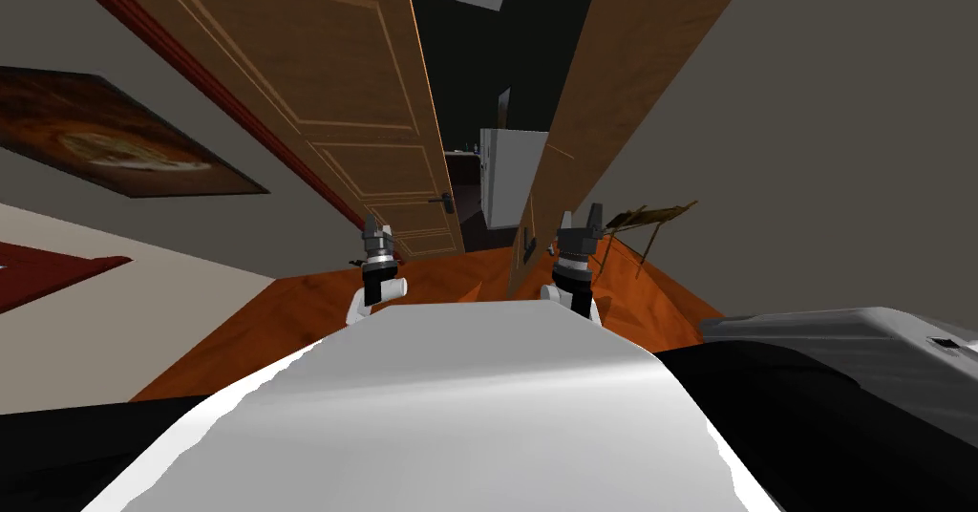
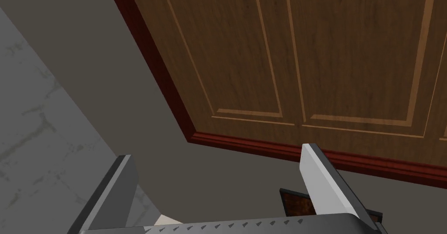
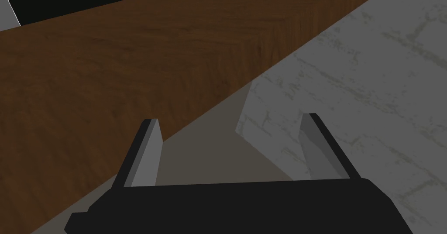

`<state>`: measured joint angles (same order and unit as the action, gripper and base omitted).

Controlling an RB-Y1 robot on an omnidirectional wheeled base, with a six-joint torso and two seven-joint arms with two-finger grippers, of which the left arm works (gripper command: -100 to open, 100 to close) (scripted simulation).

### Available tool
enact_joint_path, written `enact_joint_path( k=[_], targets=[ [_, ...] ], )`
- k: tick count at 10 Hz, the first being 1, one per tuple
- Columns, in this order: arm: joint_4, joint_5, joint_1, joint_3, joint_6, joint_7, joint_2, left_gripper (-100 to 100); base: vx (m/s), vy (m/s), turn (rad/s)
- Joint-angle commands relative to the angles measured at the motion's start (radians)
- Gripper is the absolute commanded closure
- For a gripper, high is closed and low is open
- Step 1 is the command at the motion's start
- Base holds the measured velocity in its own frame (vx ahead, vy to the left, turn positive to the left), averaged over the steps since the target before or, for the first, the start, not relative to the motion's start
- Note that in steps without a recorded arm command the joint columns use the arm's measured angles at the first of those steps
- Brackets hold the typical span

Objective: Pull the door open

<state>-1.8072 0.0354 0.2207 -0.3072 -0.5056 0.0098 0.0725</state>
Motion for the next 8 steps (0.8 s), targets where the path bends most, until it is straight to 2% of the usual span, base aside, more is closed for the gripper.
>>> enact_joint_path(
  k=[1,2,3,6,7,8],
  targets=[
    [0.050,0.007,-0.029,-0.029,0.008,-0.007,-0.003,-100,0.085,0.061,-0.217],
    [0.054,0.007,-0.029,-0.029,0.008,-0.007,-0.003,-100,0.058,0.038,-0.065],
    [0.084,0.011,-0.050,-0.049,0.015,-0.010,-0.004,-100,0.048,0.022,-0.092],
    [0.175,0.023,-0.111,-0.106,0.037,-0.019,-0.007,-100,0.083,0.058,-0.208],
    [0.175,0.023,-0.111,-0.106,0.037,-0.019,-0.007,-100,0.055,0.049,-0.040],
    [0.205,0.027,-0.131,-0.125,0.045,-0.022,-0.009,-100,0.041,0.038,-0.081]
  ],
)
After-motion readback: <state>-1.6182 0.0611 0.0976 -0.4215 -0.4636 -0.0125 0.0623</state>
